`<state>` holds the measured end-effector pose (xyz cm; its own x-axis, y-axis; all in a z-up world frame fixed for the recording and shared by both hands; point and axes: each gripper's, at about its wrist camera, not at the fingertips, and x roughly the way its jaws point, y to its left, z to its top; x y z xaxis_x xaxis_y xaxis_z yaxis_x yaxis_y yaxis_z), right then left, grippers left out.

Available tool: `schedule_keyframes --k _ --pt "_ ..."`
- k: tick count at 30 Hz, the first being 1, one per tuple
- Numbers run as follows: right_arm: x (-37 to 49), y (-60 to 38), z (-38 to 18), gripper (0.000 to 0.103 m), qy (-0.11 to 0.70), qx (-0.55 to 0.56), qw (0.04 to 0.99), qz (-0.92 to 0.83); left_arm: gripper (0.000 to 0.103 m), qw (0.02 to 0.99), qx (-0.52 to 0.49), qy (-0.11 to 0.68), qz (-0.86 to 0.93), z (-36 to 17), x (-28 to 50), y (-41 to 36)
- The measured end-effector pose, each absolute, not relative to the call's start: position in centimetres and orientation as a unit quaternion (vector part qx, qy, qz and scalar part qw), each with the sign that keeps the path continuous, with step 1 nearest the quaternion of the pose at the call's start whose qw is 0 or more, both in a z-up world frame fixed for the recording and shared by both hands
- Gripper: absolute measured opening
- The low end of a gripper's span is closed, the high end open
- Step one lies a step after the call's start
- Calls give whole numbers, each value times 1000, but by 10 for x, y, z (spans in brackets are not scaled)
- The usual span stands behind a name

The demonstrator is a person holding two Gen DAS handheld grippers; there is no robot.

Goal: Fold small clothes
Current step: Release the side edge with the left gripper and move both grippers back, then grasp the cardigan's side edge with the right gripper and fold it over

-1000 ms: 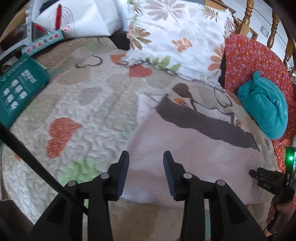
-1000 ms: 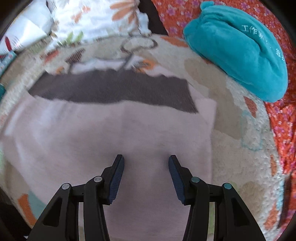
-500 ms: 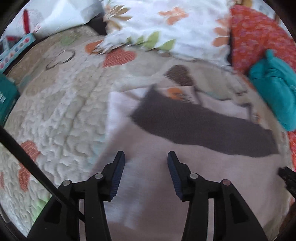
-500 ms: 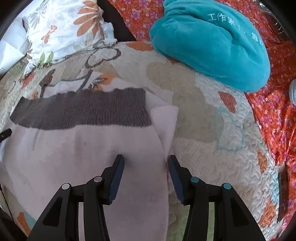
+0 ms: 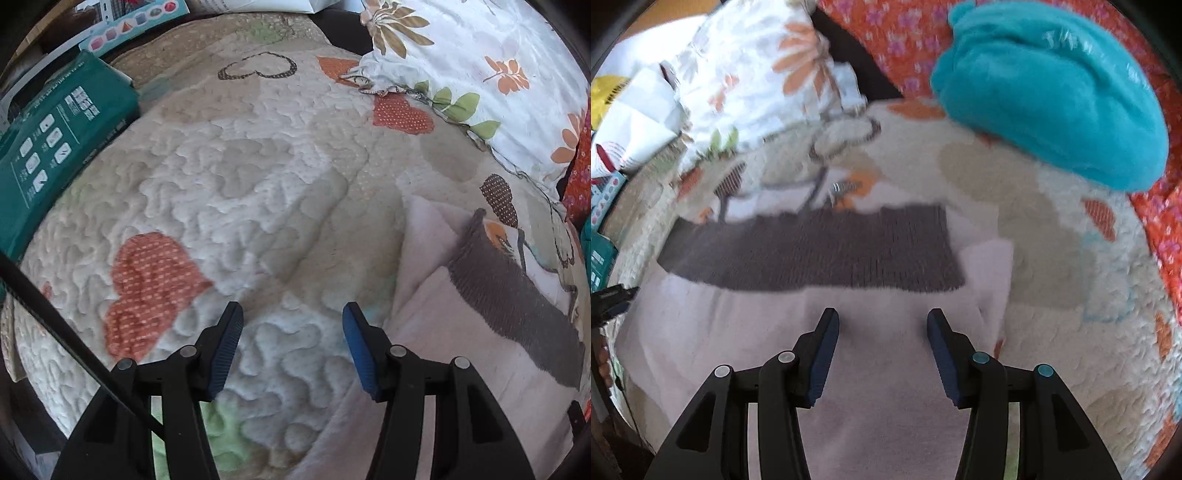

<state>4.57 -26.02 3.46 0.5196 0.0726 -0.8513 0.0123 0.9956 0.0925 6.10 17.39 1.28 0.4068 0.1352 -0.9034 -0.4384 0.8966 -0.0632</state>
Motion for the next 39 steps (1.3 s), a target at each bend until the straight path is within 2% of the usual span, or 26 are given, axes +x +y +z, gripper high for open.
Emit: schedule_keyframes --k 8,13,22,29,32,35,37,38,39 --pt "33 -247 54 54 442 15 897 -5 56 839 -161 489 175 35 30 203" --pt "-1 -186 69 54 413 -37 908 54 58 835 -209 473 187 46 17 239" --pt "12 -16 51 54 468 -40 857 213 60 829 -291 430 207 63 -12 288" --pt "58 73 20 54 512 -39 835 197 62 821 -337 406 217 68 -29 316" --pt "60 93 9 56 517 -72 836 170 62 818 -349 407 206 66 -29 318" --pt "53 117 0 56 500 -169 837 143 62 816 -354 413 195 63 -26 315" --pt "49 123 -1 44 491 -194 839 132 62 816 -353 417 192 62 -26 313" --pt "47 124 -1 26 490 -202 839 123 62 816 -352 417 192 62 -26 312" --pt "45 124 -1 14 485 -217 839 112 62 816 -351 417 193 62 -26 311"
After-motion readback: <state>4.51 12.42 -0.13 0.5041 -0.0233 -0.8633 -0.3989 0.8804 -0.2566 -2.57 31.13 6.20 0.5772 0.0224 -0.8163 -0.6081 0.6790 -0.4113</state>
